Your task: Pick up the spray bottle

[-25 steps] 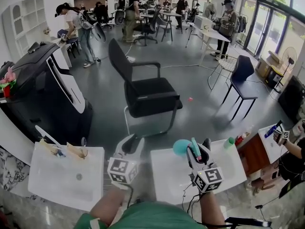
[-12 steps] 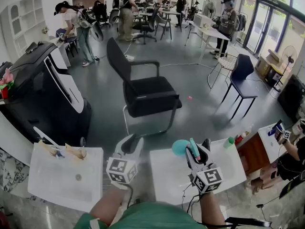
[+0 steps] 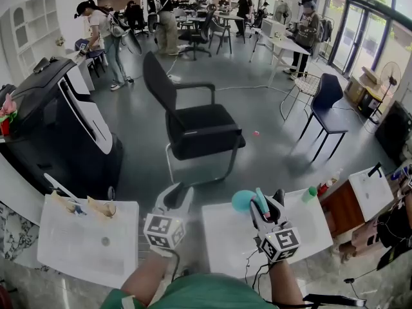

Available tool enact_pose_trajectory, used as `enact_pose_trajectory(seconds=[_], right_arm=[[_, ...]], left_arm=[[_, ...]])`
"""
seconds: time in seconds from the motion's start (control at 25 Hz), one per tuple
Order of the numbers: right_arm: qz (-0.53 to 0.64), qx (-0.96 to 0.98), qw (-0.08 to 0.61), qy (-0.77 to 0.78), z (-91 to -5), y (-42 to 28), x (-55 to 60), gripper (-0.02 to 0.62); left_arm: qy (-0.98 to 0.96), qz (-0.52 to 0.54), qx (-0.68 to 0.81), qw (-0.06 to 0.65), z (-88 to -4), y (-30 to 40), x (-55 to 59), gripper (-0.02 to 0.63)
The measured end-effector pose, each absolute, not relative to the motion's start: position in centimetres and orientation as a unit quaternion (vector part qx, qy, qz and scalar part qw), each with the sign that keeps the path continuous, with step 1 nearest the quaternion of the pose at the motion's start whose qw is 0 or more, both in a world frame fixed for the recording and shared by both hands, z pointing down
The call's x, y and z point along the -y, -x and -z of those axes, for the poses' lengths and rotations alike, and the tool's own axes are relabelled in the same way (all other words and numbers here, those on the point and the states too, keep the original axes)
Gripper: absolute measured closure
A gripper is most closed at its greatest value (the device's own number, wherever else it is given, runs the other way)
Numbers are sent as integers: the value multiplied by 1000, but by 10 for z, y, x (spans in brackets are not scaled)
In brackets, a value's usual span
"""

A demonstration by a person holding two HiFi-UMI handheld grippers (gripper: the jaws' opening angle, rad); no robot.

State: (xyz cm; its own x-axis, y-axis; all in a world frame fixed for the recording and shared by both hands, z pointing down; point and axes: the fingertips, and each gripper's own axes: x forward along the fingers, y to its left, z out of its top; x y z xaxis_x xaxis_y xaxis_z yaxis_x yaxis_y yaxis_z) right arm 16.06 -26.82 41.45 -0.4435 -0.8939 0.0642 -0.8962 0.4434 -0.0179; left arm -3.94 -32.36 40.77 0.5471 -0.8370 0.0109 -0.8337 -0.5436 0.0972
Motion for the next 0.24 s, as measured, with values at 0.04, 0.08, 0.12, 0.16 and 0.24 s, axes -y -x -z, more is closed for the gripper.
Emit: enact_pose_trajectory(seconds=[0.04, 0.08, 0.12, 0.16, 0.24], right_arm=[[-25, 849, 22, -527, -415, -161, 268, 463], [-25, 849, 22, -527, -414, -161, 269, 463], [-25, 849, 22, -527, -414, -162, 269, 463], [-25, 849, 21, -527, -414, -162, 269, 463], [-24, 849, 21, -527, -413, -163, 269, 463]], left_arm=[[-878, 18, 476, 45, -408, 39, 324, 503], [-878, 18, 476, 45, -408, 39, 324, 503], [-878, 18, 476, 45, -407, 39, 324, 503], [-878, 18, 476, 45, -407, 38, 324, 505], [-878, 19, 477, 45, -406, 37, 324, 505]])
